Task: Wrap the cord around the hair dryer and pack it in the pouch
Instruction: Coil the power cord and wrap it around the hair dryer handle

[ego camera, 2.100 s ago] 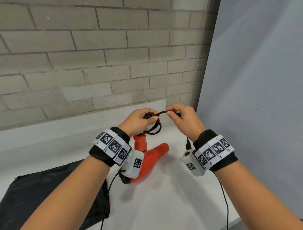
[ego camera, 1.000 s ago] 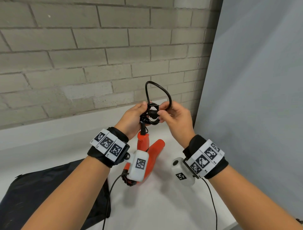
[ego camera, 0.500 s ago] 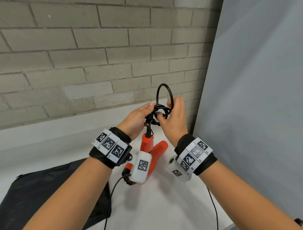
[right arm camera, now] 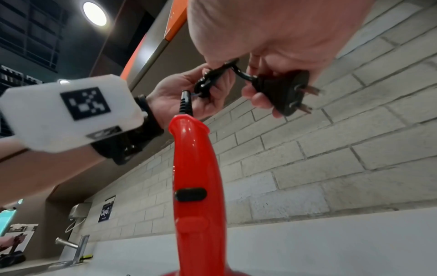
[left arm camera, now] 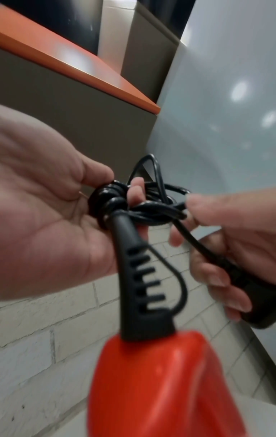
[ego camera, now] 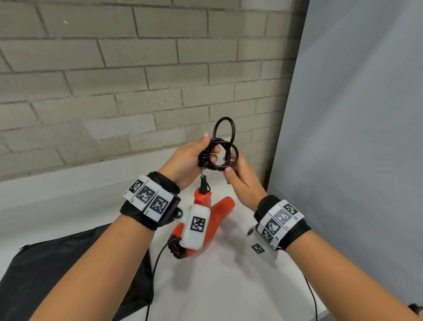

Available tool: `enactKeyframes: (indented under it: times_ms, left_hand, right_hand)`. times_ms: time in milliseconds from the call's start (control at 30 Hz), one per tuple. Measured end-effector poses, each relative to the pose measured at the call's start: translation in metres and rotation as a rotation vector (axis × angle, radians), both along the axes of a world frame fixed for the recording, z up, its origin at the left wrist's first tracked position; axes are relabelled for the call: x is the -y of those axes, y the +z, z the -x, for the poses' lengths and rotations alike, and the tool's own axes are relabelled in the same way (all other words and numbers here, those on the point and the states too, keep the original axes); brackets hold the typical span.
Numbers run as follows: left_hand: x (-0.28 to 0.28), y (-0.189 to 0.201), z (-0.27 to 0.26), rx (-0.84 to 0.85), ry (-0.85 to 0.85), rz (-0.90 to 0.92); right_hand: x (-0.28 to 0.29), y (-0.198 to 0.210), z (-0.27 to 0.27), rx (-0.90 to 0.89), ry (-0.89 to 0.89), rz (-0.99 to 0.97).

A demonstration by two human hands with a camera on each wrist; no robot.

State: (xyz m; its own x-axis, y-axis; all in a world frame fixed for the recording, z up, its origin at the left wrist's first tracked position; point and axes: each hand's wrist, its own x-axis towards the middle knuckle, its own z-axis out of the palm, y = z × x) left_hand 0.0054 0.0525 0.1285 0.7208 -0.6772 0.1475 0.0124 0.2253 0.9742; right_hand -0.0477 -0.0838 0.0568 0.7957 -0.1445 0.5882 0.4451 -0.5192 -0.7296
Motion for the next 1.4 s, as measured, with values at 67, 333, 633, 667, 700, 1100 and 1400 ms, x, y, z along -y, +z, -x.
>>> enactKeyframes:
  times_ms: [67, 333, 633, 667, 700, 1100, 1400]
  left_hand:
    - [0.000, 0.003, 0.002, -0.026, -0.025, 0.029]
    - [0.002, -0.001, 0.003, -0.046, -0.077, 0.035]
    - [0.006, -0.005, 0.001, -0.062, 0.008, 0.027]
    - [0.007, -0.005, 0.001, -0.052, 0.011, 0.017]
    - [0.008, -0.004, 0.001, -0.048, 0.015, 0.008]
    - [0.004, -0.004, 0.002, 0.232, 0.101, -0.184]
    - [0.005, -0.004, 0.002, 0.387, 0.094, -0.409]
  right_hand:
    - [0.005, -0.007, 0.002, 0.000, -0.012, 0.010]
    - [0.022, -0.012, -0.002, -0.215, -0.142, 0.126]
    - [0.021, -0.001, 0.000, -0.366, 0.025, 0.005]
    - [0.017, 0.003, 0.000, -0.339, 0.066, -0.024]
    - [0.014, 0.006, 0.000, -0.318, 0.092, -0.056]
    - [0.028, 0.022, -0.003, -0.121, -0.224, -0.038]
    - [0.027, 0.061, 0.013, 0.033, -0.407, 0.180]
